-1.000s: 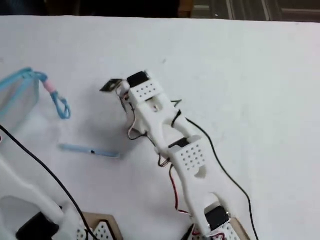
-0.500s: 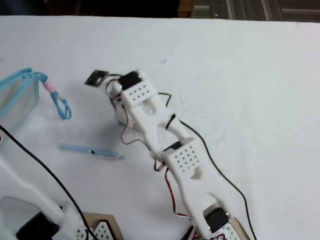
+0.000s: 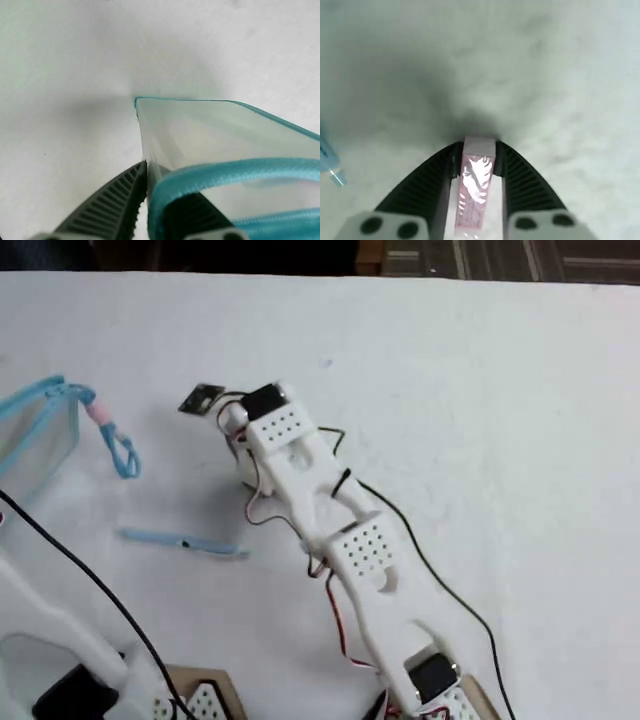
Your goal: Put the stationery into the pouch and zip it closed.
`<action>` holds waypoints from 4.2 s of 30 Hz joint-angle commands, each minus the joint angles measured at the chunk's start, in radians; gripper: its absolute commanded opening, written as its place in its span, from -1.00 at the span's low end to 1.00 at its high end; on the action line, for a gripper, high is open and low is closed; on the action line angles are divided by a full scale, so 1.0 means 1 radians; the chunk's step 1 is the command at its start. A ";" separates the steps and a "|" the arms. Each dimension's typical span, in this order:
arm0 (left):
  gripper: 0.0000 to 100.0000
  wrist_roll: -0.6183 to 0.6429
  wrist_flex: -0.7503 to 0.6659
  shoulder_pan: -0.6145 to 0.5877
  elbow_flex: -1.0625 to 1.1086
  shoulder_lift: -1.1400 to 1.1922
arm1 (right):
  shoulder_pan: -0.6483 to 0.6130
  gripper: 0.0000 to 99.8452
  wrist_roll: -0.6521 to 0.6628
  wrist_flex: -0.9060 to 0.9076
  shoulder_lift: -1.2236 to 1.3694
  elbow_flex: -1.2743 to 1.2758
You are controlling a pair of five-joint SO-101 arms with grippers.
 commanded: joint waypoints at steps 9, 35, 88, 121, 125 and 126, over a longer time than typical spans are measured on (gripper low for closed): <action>-0.96 0.006 0.000 -0.004 -0.051 -0.036 | -0.068 -0.97 -0.408 0.024 -0.341 -0.505; -0.96 0.006 0.000 -0.002 -0.049 -0.035 | -0.489 -0.97 -0.783 -0.757 -0.306 -0.512; -0.96 0.005 0.009 -0.001 -0.051 -0.035 | -0.151 -0.97 -0.775 -0.136 -1.736 0.810; -0.96 0.003 0.008 -0.002 -0.051 -0.035 | -0.268 -0.97 -0.740 -1.590 -1.480 1.304; -0.96 0.003 0.009 -0.002 -0.051 -0.035 | -0.312 -0.97 -0.582 -1.596 -1.434 1.321; -0.96 0.003 0.009 -0.002 -0.051 -0.035 | -0.331 -0.97 -0.559 -1.598 -1.432 1.339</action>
